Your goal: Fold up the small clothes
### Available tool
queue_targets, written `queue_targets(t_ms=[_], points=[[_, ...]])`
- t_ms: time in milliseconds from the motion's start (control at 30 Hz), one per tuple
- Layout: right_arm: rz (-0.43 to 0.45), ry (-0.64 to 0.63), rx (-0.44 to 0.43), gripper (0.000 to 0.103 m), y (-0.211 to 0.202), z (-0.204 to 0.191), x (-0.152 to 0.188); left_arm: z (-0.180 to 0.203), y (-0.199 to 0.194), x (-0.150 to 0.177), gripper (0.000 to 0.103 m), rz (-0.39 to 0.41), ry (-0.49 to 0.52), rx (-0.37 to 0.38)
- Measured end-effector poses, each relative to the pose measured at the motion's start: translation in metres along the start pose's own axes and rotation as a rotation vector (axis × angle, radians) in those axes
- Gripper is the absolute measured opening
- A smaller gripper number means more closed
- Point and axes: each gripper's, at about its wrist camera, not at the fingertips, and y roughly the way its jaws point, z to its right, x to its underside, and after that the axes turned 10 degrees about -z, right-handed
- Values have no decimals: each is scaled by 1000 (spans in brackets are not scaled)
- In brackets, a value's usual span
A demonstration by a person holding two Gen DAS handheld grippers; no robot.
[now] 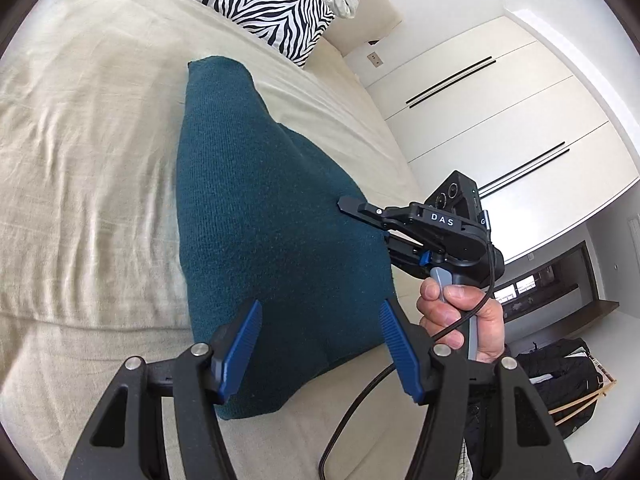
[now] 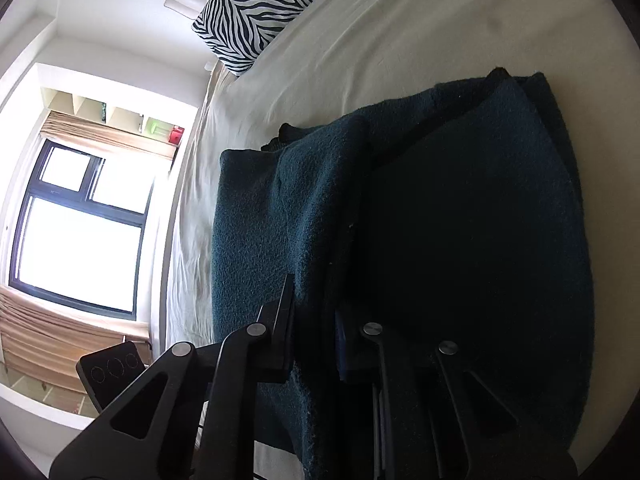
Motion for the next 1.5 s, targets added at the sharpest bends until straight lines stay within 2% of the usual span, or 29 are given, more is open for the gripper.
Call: queue_targets(t_ms=[167,333,467,600,700,800,900,1000,1167,1233,1267,1333,1367,1433,1500], points=[[44,9,21,14,-34,9,-6,11,18,-2,64,-9,23,-5],[83,73,13,14,-65,49,0,23,25,-9,64,-24,55,-20],[47,126,33,14,-58,80,3,31,35,-12,64,-38,63,-30],[58,151,-8,14,-52,103,8,42,46,-22,64,-38,97,-62],[56,129,12,14,-45,97,6,54,52,-36,64,-21,132,-80],[59,120,17,14,-56,99,20,64,64,-54,64,-4,169,-110],[55,129,11,14,-56,106,20,61,90,-71,64,-36,186,-178],[59,141,-8,14,-54,113,16,45,108,-73,63,-75,138,-204],[83,181,-24,17,-62,114,24,44,105,-60,63,-59,170,-215],[107,186,4,20,-71,108,35,46,100,-58,63,-50,167,-214],[118,175,14,26,-76,103,43,48,96,-55,63,-41,168,-211],[134,156,48,42,-87,93,62,51,89,-47,63,-27,172,-207],[144,155,73,60,-91,89,72,52,88,-42,63,-21,174,-209],[154,126,101,62,-95,81,91,51,90,-33,63,-27,183,-219],[119,94,127,61,-91,77,108,46,98,-26,63,-50,183,-228]])
